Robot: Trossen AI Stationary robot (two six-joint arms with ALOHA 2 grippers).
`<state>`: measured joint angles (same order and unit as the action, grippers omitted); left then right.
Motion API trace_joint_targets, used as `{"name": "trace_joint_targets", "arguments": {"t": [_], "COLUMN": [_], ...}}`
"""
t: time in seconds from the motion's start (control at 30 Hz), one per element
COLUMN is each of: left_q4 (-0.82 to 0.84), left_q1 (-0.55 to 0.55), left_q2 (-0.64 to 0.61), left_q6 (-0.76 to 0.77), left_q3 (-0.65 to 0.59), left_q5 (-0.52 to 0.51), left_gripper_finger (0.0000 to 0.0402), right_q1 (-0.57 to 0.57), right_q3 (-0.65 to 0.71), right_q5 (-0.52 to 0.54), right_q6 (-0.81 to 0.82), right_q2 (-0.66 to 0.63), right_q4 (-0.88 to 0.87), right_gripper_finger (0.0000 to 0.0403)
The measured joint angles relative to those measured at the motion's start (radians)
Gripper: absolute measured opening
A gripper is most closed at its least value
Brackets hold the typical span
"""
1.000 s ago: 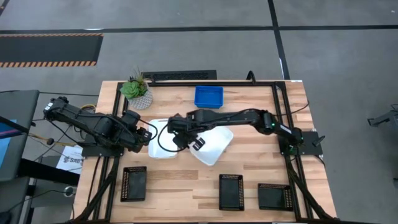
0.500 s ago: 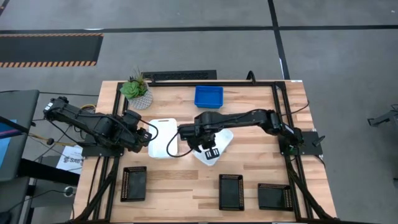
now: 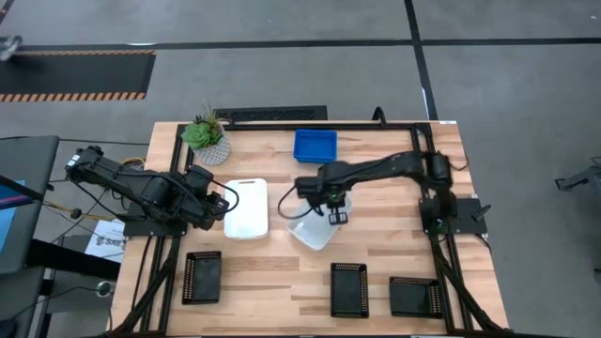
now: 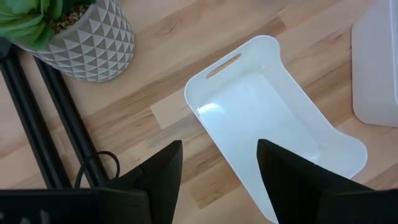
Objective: Stack baskets by color
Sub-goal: Adjust the stacked white bins, then stack the left white bin on the white bins
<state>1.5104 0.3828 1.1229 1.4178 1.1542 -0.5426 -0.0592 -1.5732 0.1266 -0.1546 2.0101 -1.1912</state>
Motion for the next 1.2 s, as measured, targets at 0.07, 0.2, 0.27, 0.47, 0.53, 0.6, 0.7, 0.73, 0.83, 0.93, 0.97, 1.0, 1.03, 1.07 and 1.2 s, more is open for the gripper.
{"name": "trace_joint_targets", "arguments": {"t": [0.07, 0.2, 0.27, 0.47, 0.53, 0.6, 0.7, 0.73, 0.83, 0.93, 0.97, 1.0, 1.03, 1.07, 1.2], "left_q4": [-0.001, -0.001, -0.001, -0.01, -0.009, -0.009, -0.009, -0.009, -0.009, -0.009, -0.009, -0.009, -0.009, -0.009, -0.009], "left_q1": [0.0, -0.007, -0.008, -0.008, -0.008, -0.008, -0.008, -0.008, -0.008, -0.008, -0.008, -0.008, -0.008, -0.008, -0.008], "left_q2": [0.0, 0.0, 0.0, 0.0, 0.0, 0.0, 0.0, 0.0, 0.0, 0.0, 0.0, 0.0, 0.0, 0.0, 0.0], "left_q6": [0.0, 0.003, 0.014, 0.023, 0.023, 0.023, 0.023, 0.023, 0.023, 0.019, 0.019, 0.019, 0.019, 0.019, 0.019], "left_q3": [0.0, 0.0, 0.0, 0.0, 0.0, 0.0, 0.0, 0.0, 0.0, 0.0, 0.0, 0.0, 0.0, 0.0, 0.0], "left_q5": [0.0, 0.0, 0.0, 0.02, 0.032, 0.039, 0.04, 0.04, 0.04, 0.039, 0.04, 0.039, 0.039, 0.039, 0.039], "left_gripper_finger": [0.0197, 0.0197, 0.0197, 0.0197, 0.0197, 0.0197, 0.0197, 0.0197, 0.0197, 0.0197, 0.0197, 0.0197, 0.0197, 0.0197, 0.0197], "right_q1": [-0.03, -0.088, -0.118, -0.184, -0.19, -0.191, -0.166, -0.153, -0.104, -0.048, -0.03, -0.012, 0.004, 0.019, 0.056], "right_q3": [0.077, 0.175, 0.195, 0.205, 0.204, 0.195, 0.161, 0.145, 0.093, 0.054, 0.049, 0.045, 0.042, 0.042, 0.043], "right_q5": [0.039, 0.099, 0.123, 0.242, 0.315, 0.323, 0.311, 0.305, 0.285, 0.207, 0.179, 0.15, 0.126, 0.104, 0.05], "right_q6": [-0.011, -0.085, -0.112, -0.141, -0.149, -0.171, -0.19, -0.193, -0.213, -0.316, -0.357, -0.402, -0.449, -0.493, -0.651], "right_q2": [-0.046, -0.117, -0.131, -0.136, -0.136, -0.137, -0.157, -0.168, -0.21, -0.261, -0.276, -0.286, -0.292, -0.294, -0.261], "right_q4": [0.077, 0.166, 0.188, 0.171, 0.179, 0.172, 0.18, 0.184, 0.208, 0.294, 0.333, 0.379, 0.418, 0.445, 0.535], "right_gripper_finger": [0.0028, 0.0012, 0.0009, 0.0016, 0.0019, 0.0021, 0.0021, 0.0021, 0.002, 0.0024, 0.0027, 0.0033, 0.0041, 0.0052, 0.011]}}
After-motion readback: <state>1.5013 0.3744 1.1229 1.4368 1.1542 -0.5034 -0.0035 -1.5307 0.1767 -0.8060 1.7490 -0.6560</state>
